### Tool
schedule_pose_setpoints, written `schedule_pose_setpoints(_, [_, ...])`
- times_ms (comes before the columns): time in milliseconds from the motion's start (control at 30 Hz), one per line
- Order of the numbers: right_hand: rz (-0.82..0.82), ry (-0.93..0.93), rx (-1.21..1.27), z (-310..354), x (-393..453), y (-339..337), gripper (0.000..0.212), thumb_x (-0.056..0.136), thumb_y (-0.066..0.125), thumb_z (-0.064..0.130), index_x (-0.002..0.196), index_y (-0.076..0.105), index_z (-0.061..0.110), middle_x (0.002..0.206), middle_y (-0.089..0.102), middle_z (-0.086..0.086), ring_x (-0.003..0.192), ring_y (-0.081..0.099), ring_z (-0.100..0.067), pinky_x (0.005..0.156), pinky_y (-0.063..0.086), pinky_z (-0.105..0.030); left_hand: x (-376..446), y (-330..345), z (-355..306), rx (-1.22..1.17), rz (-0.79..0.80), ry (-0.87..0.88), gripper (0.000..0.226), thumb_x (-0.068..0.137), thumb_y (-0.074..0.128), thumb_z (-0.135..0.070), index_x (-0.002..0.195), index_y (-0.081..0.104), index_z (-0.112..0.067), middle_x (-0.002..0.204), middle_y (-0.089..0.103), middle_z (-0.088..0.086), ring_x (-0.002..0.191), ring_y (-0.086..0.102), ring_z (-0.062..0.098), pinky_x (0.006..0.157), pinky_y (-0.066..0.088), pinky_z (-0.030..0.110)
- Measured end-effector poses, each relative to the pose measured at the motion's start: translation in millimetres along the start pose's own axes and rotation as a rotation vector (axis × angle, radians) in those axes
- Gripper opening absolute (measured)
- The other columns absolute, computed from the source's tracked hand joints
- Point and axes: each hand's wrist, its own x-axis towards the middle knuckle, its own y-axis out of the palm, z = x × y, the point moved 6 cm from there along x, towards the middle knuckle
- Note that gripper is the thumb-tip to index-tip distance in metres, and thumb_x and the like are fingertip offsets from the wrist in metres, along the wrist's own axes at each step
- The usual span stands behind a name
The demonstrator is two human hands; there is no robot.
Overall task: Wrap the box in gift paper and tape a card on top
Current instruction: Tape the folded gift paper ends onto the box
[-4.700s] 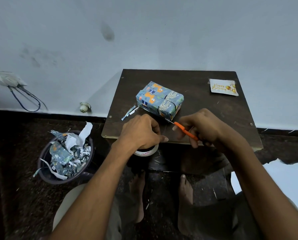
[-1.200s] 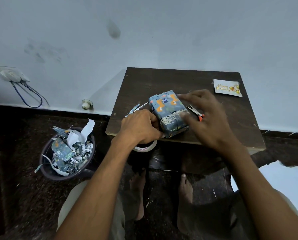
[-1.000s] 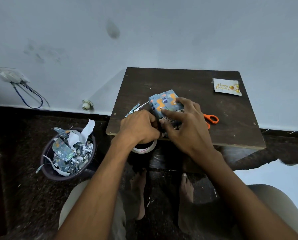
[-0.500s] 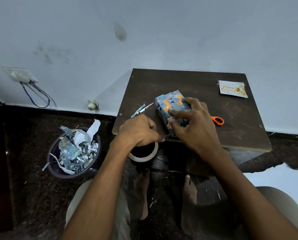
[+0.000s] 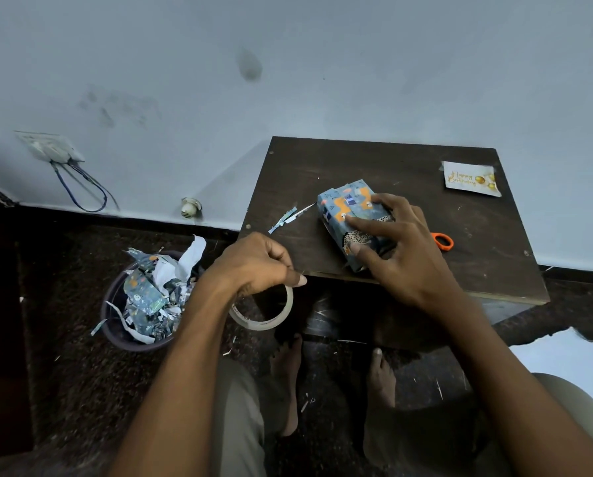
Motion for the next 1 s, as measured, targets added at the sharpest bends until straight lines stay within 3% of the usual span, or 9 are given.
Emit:
schedule_pose_setpoints(100, [0.032,-0.053,-0.052,0.6,-4.8,0.0,0.06,0.072,0.069,0.039,0.133,0.067,0.034,0.154,0.039,0.003,0.141,0.033,-0.016,0.106,0.031,-0.029,0.4,2.2,-3.6,-0.004,0.011,0.011,0.022,0.058,0.089,-0.043,0.065,0.076,-0.027,0.066,0.068,-0.011,0.076,0.061,0.012,0.083,0.055,0.035])
schedule_pose_setpoints(233, [-0.024,-0.078,-0.09,0.0,-7.0,5.7,0.073,0.064,0.077,0.042,0.136,0.064,0.033,0.154,0.04,-0.003,0.142,0.036,-0.023,0.107,0.044,-0.046,1.1,3.5,-3.8,-0.013,0.02,0.021,0.028,0.052,0.088,-0.048,0.065,0.076,-0.027,0.066,0.068,-0.009,0.073,0.059,0.011,0.08,0.055,0.035])
schedule_pose_setpoints(333, [-0.056,-0.095,-0.095,-0.5,-6.2,9.5,0.073,0.063,0.083,0.035,0.134,0.065,0.03,0.152,0.042,-0.007,0.139,0.039,-0.027,0.103,0.048,-0.052,0.9,3.4,-3.5,-0.03,0.025,0.032,0.029,0.051,0.088,-0.049,0.066,0.076,-0.026,0.069,0.07,-0.008,0.076,0.061,0.011,0.084,0.056,0.037])
schedule_pose_setpoints(500, [-0.123,-0.086,-0.128,0.9,-9.1,12.7,0.069,0.065,0.079,0.036,0.132,0.066,0.029,0.149,0.045,-0.008,0.135,0.043,-0.029,0.097,0.049,-0.055,1.8,4.6,-4.3,-0.047,0.026,0.053,0.024,0.06,0.093,-0.041,0.064,0.075,-0.025,0.061,0.064,-0.012,0.07,0.057,0.01,0.074,0.048,0.032])
schedule_pose_setpoints(767, [-0.257,-0.034,-0.199,6.8,-11.1,23.9,0.06,0.07,0.077,0.037,0.127,0.067,0.022,0.143,0.049,-0.014,0.132,0.047,-0.032,0.092,0.047,-0.051,1.0,5.8,-4.1,-0.056,0.025,0.054,0.028,0.054,0.09,-0.047,0.064,0.075,-0.025,0.059,0.062,-0.011,0.069,0.056,0.011,0.073,0.048,0.032])
schedule_pose_setpoints(867, [-0.323,-0.021,-0.197,5.5,-11.1,26.3,0.058,0.07,0.083,0.034,0.124,0.069,0.02,0.138,0.052,-0.016,0.13,0.05,-0.035,0.094,0.048,-0.054,1.8,6.6,-4.8,-0.05,0.021,0.052,0.026,0.057,0.092,-0.044,0.064,0.075,-0.026,0.058,0.062,-0.013,0.067,0.056,0.01,0.071,0.047,0.03])
schedule_pose_setpoints(1000, [-0.346,-0.03,-0.142,4.0,-9.8,25.8,0.057,0.07,0.083,0.03,0.125,0.07,0.018,0.138,0.051,-0.017,0.128,0.05,-0.036,0.091,0.052,-0.057,1.5,7.9,-6.3,-0.049,0.025,0.053,0.032,0.047,0.086,-0.052,0.064,0.075,-0.027,0.061,0.064,-0.011,0.068,0.057,0.01,0.072,0.048,0.031])
